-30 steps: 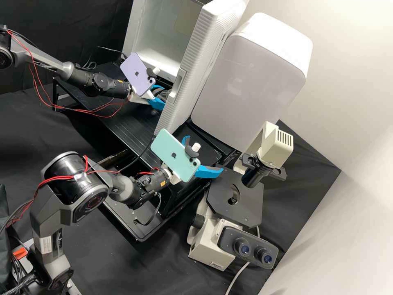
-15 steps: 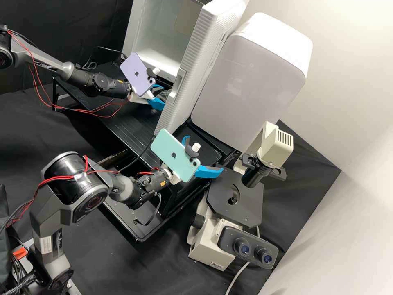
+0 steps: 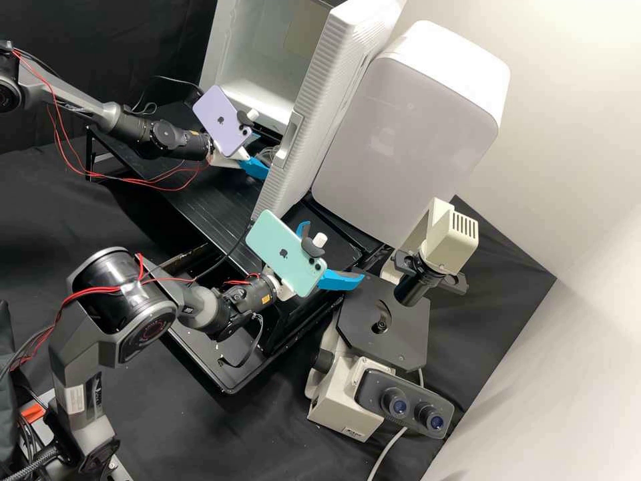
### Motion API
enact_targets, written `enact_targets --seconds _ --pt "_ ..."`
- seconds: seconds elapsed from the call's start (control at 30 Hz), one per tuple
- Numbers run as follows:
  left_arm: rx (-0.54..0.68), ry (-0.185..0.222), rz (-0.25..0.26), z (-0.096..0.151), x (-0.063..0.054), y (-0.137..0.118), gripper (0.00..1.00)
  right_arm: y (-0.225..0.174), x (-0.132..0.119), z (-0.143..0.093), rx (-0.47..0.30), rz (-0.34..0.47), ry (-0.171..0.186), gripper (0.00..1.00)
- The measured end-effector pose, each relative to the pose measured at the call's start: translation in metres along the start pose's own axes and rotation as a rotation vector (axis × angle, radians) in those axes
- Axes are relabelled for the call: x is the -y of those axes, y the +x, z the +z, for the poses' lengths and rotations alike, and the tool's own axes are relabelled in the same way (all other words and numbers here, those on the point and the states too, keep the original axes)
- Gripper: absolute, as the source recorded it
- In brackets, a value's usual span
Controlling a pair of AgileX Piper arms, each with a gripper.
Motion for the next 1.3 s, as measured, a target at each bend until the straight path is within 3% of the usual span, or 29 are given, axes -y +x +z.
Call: enact_targets --seconds 0.47,0.57,0.73,0.97,1.3 --pt "-0.032 -0.014 0.001 -0.001 0.004 -0.002 1.0 0.0 0.0 0.0 0.0 0.0 0.0 1.0" --pt "-0.039 -0.033 0.006 0.0 0.004 -0.005 1.0 0.0 0.0 0.0 0.0 0.0 0.0 1.0" --pt "-0.035 -0.006 0.012 -0.001 0.003 -0.013 1.0 0.0 0.0 0.0 0.0 0.0 0.0 1.0" --pt "-0.012 -0.013 0.022 -0.005 0.003 -0.03 1.0 0.0 0.0 0.0 0.0 0.0 0.0 1.0" --pt "0.036 0.031 0.056 -0.007 -0.004 -0.051 1.0 0.0 0.0 0.0 0.0 0.0 0.0 1.0"
